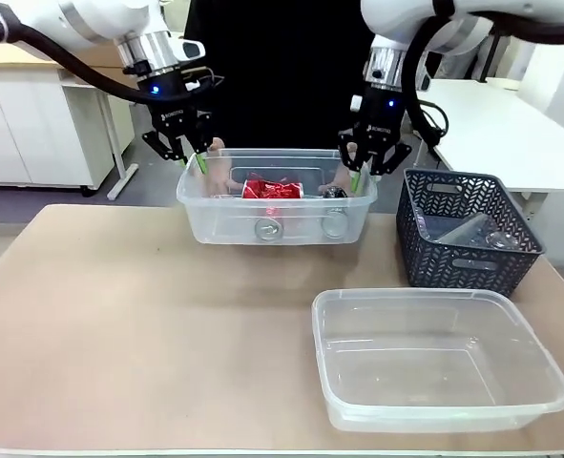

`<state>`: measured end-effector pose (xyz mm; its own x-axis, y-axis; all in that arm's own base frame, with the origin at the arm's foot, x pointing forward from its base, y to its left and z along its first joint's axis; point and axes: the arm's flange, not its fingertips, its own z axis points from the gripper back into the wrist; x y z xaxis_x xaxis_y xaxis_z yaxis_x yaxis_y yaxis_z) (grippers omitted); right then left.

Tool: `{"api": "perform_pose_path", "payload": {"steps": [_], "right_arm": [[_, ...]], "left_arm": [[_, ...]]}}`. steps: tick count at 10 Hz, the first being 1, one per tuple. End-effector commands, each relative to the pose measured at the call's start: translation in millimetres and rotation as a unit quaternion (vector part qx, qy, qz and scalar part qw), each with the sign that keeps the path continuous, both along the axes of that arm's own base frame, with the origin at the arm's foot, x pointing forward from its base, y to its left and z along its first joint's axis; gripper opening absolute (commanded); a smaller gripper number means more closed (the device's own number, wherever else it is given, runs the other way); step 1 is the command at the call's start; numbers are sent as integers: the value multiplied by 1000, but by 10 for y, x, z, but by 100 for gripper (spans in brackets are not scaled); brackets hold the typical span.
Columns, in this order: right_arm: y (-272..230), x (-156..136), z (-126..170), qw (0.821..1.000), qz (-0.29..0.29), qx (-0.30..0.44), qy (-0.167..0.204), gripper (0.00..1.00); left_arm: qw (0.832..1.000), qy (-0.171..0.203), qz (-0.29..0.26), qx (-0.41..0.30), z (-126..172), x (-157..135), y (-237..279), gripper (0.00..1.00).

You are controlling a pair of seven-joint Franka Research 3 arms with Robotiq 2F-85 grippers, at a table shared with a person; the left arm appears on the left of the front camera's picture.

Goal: Sort the waste into each basket.
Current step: Release the Organizing box you were holding, then pick up the Organizing box on the right side of the table and lift it.

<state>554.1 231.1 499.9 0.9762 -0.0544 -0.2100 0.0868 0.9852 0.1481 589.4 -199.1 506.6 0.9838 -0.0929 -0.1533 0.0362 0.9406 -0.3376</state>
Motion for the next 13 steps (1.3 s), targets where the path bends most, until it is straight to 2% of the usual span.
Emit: {"api": "perform_pose_path", "payload": {"steps": [1, 2, 3, 5, 6, 8, 9, 13], "right_arm": [[-291, -309, 58, 995, -46, 44, -77, 100], [-387, -368, 115, 991, -57, 59, -105, 100], [-450, -445, 178, 986, -63, 68, -139, 84], [-535, -607, 241, 972, -66, 97, -204, 100], [-553, -677, 238, 959, -66, 114, -252, 100], [-579, -740, 192, 936, -79, 126, -317, 100], [-546, -578, 393, 962, -82, 94, -244, 100], [-546, -578, 393, 962, -82, 94, -244, 100]], "left_arm": [[999, -49, 18, 7, 221, -243, 84, 72], [996, -79, 36, 5, 346, -319, 119, 100], [994, -104, 41, 0, 453, -403, 150, 100], [987, -150, 56, -30, 504, -533, 211, 100], [986, -156, 55, -35, 425, -558, 214, 100], [988, -133, 54, -50, 194, -576, 179, 100], [987, -145, 60, -25, 544, -471, 184, 98], [987, -145, 60, -25, 544, -471, 184, 98]]}}
